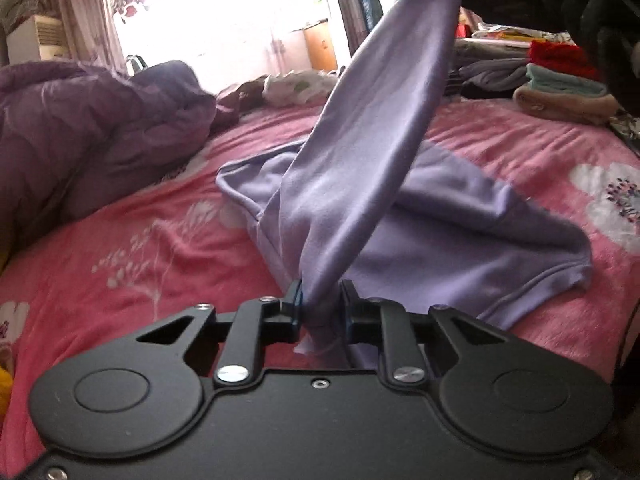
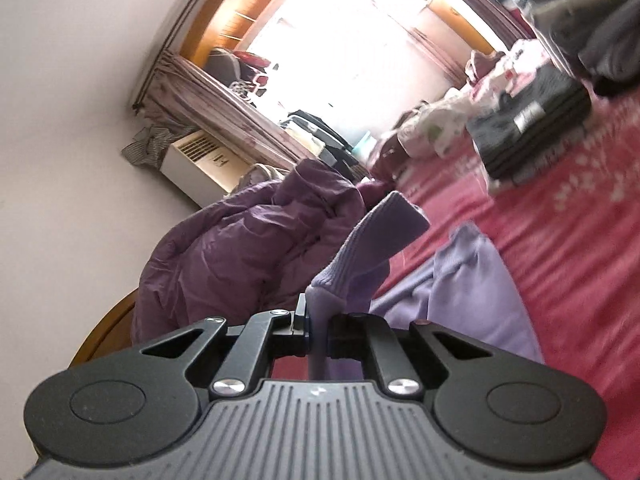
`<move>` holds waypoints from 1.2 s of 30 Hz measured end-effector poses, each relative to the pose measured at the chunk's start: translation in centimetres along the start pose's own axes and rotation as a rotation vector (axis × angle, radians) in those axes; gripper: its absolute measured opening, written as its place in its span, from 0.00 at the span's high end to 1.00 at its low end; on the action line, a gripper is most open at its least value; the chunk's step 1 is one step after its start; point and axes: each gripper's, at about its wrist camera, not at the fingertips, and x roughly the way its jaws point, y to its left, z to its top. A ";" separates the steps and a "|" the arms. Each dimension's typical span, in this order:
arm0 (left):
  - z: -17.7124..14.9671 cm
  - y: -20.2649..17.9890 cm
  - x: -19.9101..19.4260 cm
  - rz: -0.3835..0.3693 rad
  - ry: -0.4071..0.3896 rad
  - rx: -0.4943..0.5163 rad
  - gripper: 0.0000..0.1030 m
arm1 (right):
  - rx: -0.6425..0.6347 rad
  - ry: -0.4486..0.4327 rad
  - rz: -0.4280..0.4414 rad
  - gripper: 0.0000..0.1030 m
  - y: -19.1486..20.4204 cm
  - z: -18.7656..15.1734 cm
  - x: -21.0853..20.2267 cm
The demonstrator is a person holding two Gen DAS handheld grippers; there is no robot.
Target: Fold clothes
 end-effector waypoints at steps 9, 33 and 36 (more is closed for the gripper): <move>0.5 -3.3 0.9 -0.057 0.002 0.114 0.84 | -0.030 -0.031 -0.042 0.91 -3.8 1.0 -4.5; 0.2 8.2 -2.5 -0.139 -0.141 -0.346 0.67 | 0.175 -0.026 -0.172 0.92 -15.9 -2.5 -7.5; 0.2 6.3 -1.3 -0.136 -0.075 -0.261 0.68 | 0.177 -0.018 -0.168 0.92 -16.3 -2.3 -7.2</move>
